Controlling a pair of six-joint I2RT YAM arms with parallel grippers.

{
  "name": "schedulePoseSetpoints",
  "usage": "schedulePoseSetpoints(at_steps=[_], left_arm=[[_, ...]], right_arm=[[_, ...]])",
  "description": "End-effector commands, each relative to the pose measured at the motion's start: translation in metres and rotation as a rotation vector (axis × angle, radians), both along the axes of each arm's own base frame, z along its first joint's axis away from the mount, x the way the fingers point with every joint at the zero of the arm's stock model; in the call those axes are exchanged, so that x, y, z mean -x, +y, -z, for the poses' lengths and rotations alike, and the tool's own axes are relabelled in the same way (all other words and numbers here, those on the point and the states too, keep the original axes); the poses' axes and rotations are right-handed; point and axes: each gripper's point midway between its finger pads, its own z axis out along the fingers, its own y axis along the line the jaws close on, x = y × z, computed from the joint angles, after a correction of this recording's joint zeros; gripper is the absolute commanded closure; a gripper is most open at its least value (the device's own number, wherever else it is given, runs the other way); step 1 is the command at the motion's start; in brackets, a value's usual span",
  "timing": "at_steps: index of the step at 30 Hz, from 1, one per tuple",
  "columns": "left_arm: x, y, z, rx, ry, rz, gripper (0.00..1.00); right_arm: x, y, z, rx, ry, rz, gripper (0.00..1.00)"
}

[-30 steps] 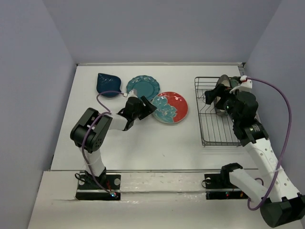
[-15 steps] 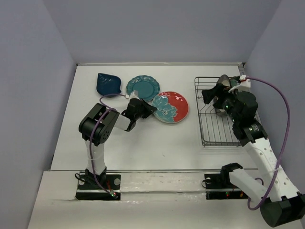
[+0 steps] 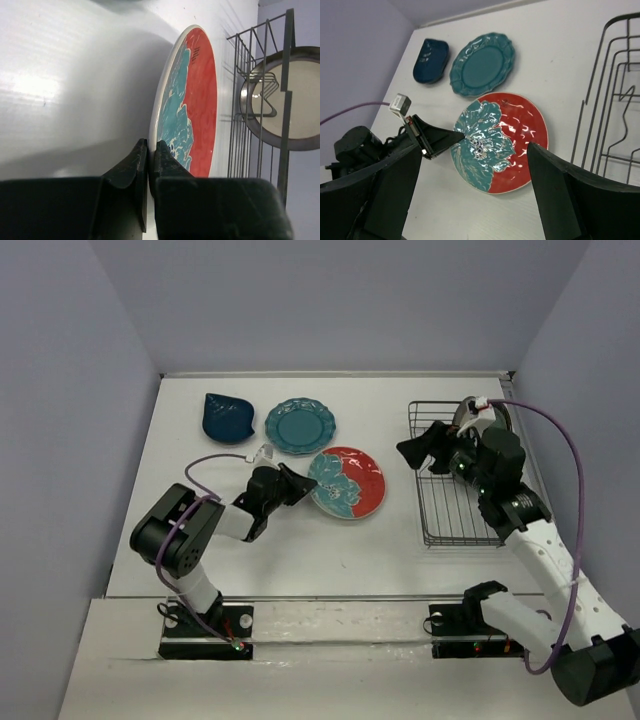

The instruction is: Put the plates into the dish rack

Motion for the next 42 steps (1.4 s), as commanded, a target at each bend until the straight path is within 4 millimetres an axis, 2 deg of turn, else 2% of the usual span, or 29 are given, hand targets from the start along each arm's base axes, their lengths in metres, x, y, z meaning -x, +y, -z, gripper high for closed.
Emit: schedulePoseSetpoints(at_steps=[1,2,4,5,11,13,15,20,24,26,28,31,33,34,36,39,40,42], left_arm=[[0.005,0.008,-0.098,0.225,-0.235,-0.005,0.94],[0.009,0.010,-0.117,0.265,-0.275,0.008,0.94],[0.014,0.020,-0.126,0.296,-0.284,-0.001,0.94],[0.019,0.022,-0.142,0.315,-0.318,0.009,0.94],[0.037,0.030,-0.190,0.285,-0.424,0.049,0.94],[0.043,0.034,-0.194,0.267,-0.432,0.045,0.94],[0.052,0.037,-0.207,0.284,-0.464,0.056,0.94],[0.070,0.036,-0.223,0.308,-0.500,0.109,0.94],[0.077,0.033,-0.234,0.323,-0.519,0.144,0.94],[0.080,0.030,-0.239,0.330,-0.529,0.168,0.94],[0.081,0.030,-0.245,0.341,-0.538,0.174,0.94],[0.085,0.029,-0.254,0.347,-0.565,0.193,0.94],[0.087,0.026,-0.258,0.344,-0.579,0.211,0.94],[0.087,0.025,-0.257,0.341,-0.578,0.217,0.93],[0.089,0.023,-0.256,0.338,-0.574,0.237,0.86],[0.090,0.021,-0.254,0.317,-0.575,0.248,0.58],[0.088,0.022,-0.256,0.304,-0.580,0.246,0.34],[0.087,0.023,-0.252,0.254,-0.580,0.239,0.20]], right_arm=[[0.003,0.033,0.009,-0.018,0.037,-0.134,0.08],[0.001,0.036,0.018,-0.010,0.058,-0.142,0.08],[0.001,0.046,0.032,0.009,0.090,-0.160,0.07],[0.000,0.048,0.036,0.017,0.098,-0.157,0.07],[-0.008,0.054,0.065,0.075,0.156,-0.125,0.05],[-0.009,0.055,0.071,0.077,0.169,-0.126,0.05],[-0.010,0.058,0.073,0.065,0.172,-0.140,0.05],[-0.002,0.080,0.079,0.023,0.218,-0.236,0.05],[0.013,0.099,0.074,-0.056,0.222,-0.363,0.07],[0.017,0.108,0.067,-0.106,0.207,-0.413,0.16],[0.020,0.111,0.071,-0.129,0.225,-0.435,0.24],[0.027,0.118,0.072,-0.178,0.241,-0.484,0.52],[0.030,0.121,0.067,-0.210,0.233,-0.504,0.66],[0.030,0.121,0.067,-0.214,0.231,-0.501,0.80],[0.028,0.118,0.063,-0.218,0.215,-0.475,0.93],[0.028,0.112,0.050,-0.222,0.169,-0.444,0.93],[0.026,0.107,0.040,-0.225,0.131,-0.412,0.93],[0.024,0.099,0.029,-0.205,0.092,-0.365,0.93]])
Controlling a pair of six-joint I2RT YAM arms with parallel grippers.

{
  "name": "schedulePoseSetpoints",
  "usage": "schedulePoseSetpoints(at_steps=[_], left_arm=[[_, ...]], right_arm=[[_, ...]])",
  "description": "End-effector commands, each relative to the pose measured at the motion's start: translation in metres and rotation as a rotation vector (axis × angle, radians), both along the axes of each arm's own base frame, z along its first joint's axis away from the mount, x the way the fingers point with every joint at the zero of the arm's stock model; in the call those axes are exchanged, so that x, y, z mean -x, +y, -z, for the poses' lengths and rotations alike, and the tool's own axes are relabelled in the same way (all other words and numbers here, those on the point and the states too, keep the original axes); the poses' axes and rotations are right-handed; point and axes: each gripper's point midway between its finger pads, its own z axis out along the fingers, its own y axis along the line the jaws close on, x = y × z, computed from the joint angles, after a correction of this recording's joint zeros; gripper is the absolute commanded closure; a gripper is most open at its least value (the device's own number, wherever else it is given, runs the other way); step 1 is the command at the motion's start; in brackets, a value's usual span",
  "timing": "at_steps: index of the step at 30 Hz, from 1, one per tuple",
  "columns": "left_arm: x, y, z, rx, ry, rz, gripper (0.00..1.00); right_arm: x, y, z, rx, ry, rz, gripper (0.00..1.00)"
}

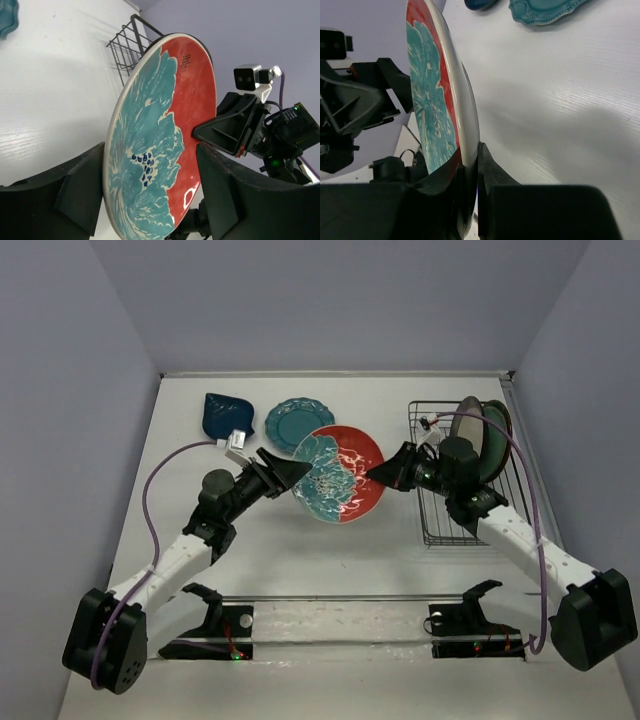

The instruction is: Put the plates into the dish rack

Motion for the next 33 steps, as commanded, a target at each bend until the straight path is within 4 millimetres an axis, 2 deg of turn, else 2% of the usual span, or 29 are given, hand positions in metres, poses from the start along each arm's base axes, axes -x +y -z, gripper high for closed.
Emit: schedulePoseSetpoints(at_steps=[1,4,5,6,7,9,10,11,12,17,19,20,21,22,26,29,31,33], left_arm=[[0.014,-0.007,-0.092,0.070,-0.286,0.061,0.12],[0.013,-0.003,-0.082,0.011,-0.267,0.033,0.02],[0.014,0.000,-0.078,-0.015,-0.259,0.024,0.01],[0.015,0.001,-0.076,-0.021,-0.248,0.020,0.01],[0.015,0.002,-0.071,-0.053,-0.240,0.016,0.01],[0.015,0.009,-0.071,-0.088,-0.247,-0.013,0.01],[0.015,0.013,-0.067,-0.136,-0.244,-0.027,0.01],[0.012,0.015,-0.061,-0.161,-0.231,-0.041,0.01],[0.011,0.021,-0.061,-0.178,-0.232,-0.072,0.01],[0.021,0.034,-0.043,-0.250,-0.221,-0.098,0.01],[0.026,0.035,-0.034,-0.258,-0.206,-0.090,0.01],[0.030,0.035,-0.035,-0.253,-0.215,-0.081,0.01],[0.032,0.035,-0.034,-0.255,-0.214,-0.074,0.01],[0.033,0.035,-0.032,-0.271,-0.207,-0.068,0.01],[0.039,0.039,-0.047,-0.300,-0.254,-0.065,0.01],[0.040,0.046,-0.053,-0.306,-0.283,-0.096,0.01],[0.041,0.047,-0.051,-0.298,-0.280,-0.105,0.01],[0.044,0.042,-0.029,-0.271,-0.241,-0.077,0.01]], right_arm=[[-0.005,-0.010,-0.052,-0.025,-0.191,0.088,0.93],[-0.015,-0.030,-0.086,-0.002,-0.260,0.216,0.93],[-0.020,-0.038,-0.105,0.015,-0.292,0.261,0.93],[-0.023,-0.042,-0.099,0.044,-0.283,0.285,0.93],[-0.025,-0.046,-0.119,0.043,-0.313,0.309,0.93],[-0.032,-0.056,-0.125,0.108,-0.336,0.354,0.93],[-0.039,-0.070,-0.142,0.126,-0.367,0.440,0.93],[-0.043,-0.081,-0.147,0.157,-0.379,0.493,0.93],[-0.048,-0.100,-0.144,0.239,-0.386,0.578,0.93],[-0.057,-0.166,-0.159,0.507,-0.424,0.840,0.93],[-0.061,-0.192,-0.155,0.624,-0.401,0.961,0.93],[-0.062,-0.199,-0.155,0.687,-0.401,0.982,0.93],[-0.063,-0.205,-0.158,0.723,-0.397,1.007,0.93],[-0.068,-0.212,-0.153,0.781,-0.377,1.046,0.93],[-0.072,-0.232,-0.160,0.911,-0.362,1.131,0.93],[-0.085,-0.229,-0.161,0.967,-0.367,1.129,0.93],[-0.089,-0.231,-0.163,1.021,-0.371,1.131,0.93],[-0.090,-0.238,-0.167,1.093,-0.366,1.164,0.93]])
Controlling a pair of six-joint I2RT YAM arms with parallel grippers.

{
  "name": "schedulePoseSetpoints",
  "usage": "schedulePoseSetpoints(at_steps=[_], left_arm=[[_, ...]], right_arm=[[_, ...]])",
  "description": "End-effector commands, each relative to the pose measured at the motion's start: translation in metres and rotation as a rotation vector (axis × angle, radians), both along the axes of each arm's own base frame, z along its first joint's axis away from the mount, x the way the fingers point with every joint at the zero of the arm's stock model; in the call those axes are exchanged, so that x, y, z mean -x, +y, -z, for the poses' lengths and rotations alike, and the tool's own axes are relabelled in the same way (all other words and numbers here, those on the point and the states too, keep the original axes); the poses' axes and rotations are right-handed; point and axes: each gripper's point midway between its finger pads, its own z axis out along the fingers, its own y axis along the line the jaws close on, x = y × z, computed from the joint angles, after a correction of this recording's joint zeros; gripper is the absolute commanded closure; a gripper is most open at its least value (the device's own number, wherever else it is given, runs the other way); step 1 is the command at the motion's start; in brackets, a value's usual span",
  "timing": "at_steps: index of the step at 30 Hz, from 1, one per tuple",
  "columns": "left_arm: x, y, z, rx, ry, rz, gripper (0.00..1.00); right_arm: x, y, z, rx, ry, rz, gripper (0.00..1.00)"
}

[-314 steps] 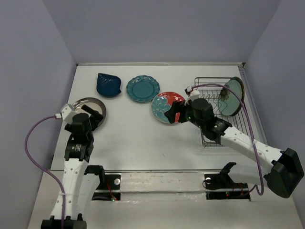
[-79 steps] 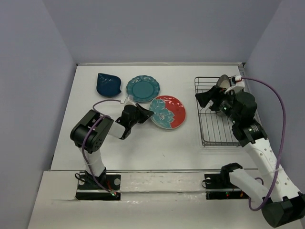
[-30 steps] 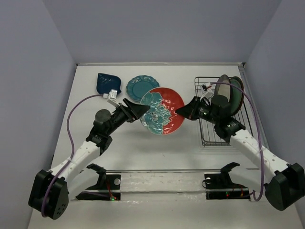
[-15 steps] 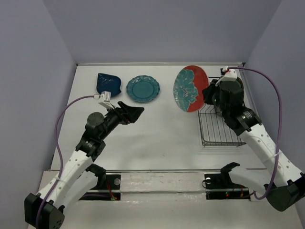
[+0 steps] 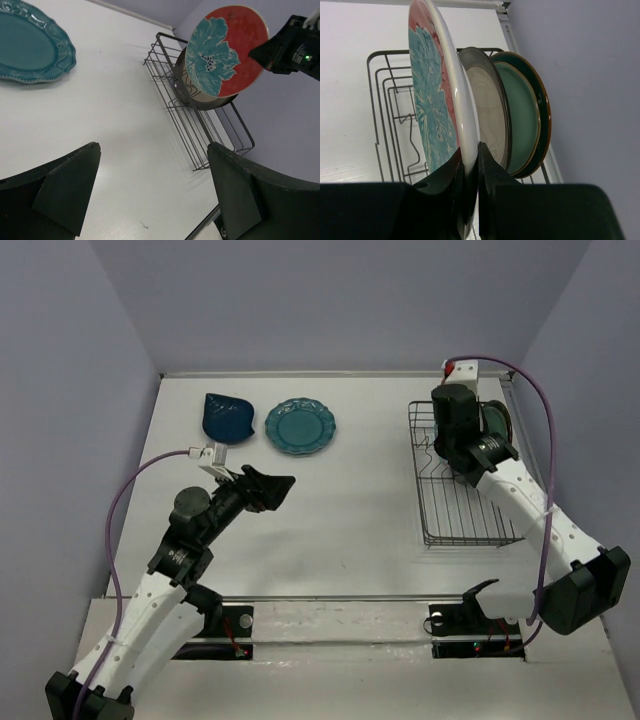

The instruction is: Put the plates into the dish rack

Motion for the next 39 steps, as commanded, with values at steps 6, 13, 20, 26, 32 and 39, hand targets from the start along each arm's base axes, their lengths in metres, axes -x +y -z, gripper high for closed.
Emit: schedulePoseSetpoints(at_steps=[6,13,20,26,32,39], left_arm=[[0.004,-0.002,0.024,0.018,0.004,0.017,0.01],[0.003,-0.007,0.025,0.025,0.005,0.044,0.01],[0.003,-0.004,0.024,0.030,-0.001,0.025,0.01],[0.002,-0.005,0.027,0.026,0.011,0.028,0.01],[-0.002,-0.003,0.029,0.024,0.021,0.005,0.01],[-0.024,-0.001,0.040,0.017,0.075,-0.068,0.01]], right_arm=[[-0.006,-0.034,-0.090,0.087,-0.232,0.173,0.93],[-0.009,-0.051,-0.073,0.096,-0.195,0.190,0.93],[-0.024,-0.054,-0.036,0.052,-0.139,0.151,0.93],[-0.030,-0.046,-0.007,0.018,-0.097,0.129,0.93],[-0.031,-0.041,0.024,-0.107,-0.088,0.103,0.93],[-0.032,-0.047,0.058,-0.196,-0.072,0.131,0.93]])
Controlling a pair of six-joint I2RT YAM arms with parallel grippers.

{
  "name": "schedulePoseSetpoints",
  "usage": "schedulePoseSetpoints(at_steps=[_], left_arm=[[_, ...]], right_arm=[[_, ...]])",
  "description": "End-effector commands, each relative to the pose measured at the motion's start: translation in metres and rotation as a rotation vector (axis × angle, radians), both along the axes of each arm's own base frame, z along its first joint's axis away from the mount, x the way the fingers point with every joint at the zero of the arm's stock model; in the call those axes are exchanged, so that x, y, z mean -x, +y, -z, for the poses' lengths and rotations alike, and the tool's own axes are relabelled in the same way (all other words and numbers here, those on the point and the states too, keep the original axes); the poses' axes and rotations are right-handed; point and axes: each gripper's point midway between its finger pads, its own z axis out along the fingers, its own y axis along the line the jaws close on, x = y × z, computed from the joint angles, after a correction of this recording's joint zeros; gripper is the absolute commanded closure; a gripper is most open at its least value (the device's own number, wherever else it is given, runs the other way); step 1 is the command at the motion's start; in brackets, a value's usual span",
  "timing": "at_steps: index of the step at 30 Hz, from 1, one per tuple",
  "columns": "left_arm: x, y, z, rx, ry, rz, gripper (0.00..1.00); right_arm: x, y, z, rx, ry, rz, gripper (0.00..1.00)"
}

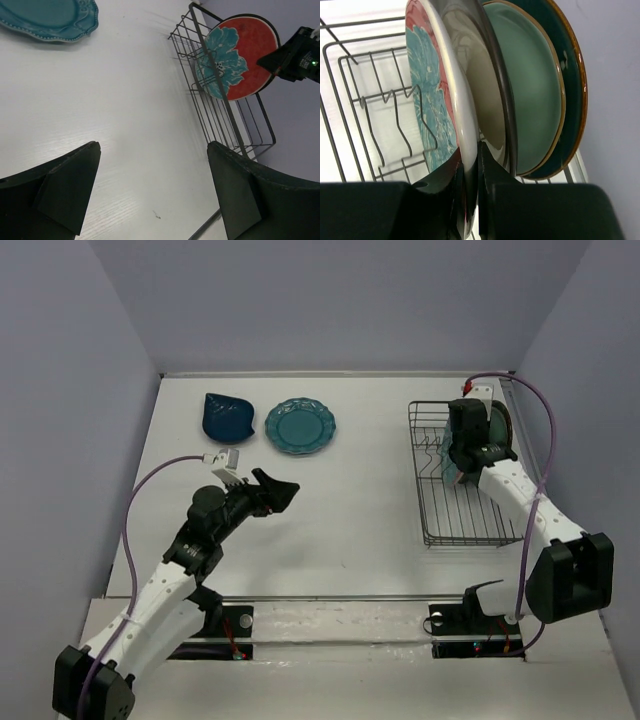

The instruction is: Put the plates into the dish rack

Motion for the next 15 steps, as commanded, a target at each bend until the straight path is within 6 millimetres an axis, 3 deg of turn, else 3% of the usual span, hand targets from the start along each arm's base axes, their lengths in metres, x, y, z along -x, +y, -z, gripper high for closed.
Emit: schedulePoseSetpoints(at_steps=[1,4,6,8,9,11,15], left_arm=[[-0.018,0.001,-0.009,0.018,-0.021,-0.056,0.01],[-0.030,0.005,-0.012,-0.006,-0.016,-0.101,0.01],[-0.037,0.008,-0.008,-0.016,0.000,-0.133,0.01],[-0.042,0.009,-0.007,-0.011,0.005,-0.153,0.01],[-0.046,0.008,-0.006,-0.006,0.012,-0.165,0.01],[-0.052,0.009,-0.007,0.019,0.016,-0.188,0.01],[-0.069,0.011,0.000,0.016,0.048,-0.250,0.04]], right_arm=[[-0.021,-0.001,-0.031,-0.129,-0.231,0.065,0.93],[-0.022,-0.003,-0.017,-0.147,-0.215,0.079,0.93],[-0.021,-0.004,-0.013,-0.154,-0.215,0.093,0.86],[-0.018,-0.005,-0.018,-0.160,-0.232,0.106,0.73],[-0.017,-0.006,-0.020,-0.163,-0.238,0.107,0.54],[-0.014,-0.001,-0.031,-0.194,-0.262,0.081,0.32],[-0.008,0.009,-0.057,-0.247,-0.303,0.017,0.21]])
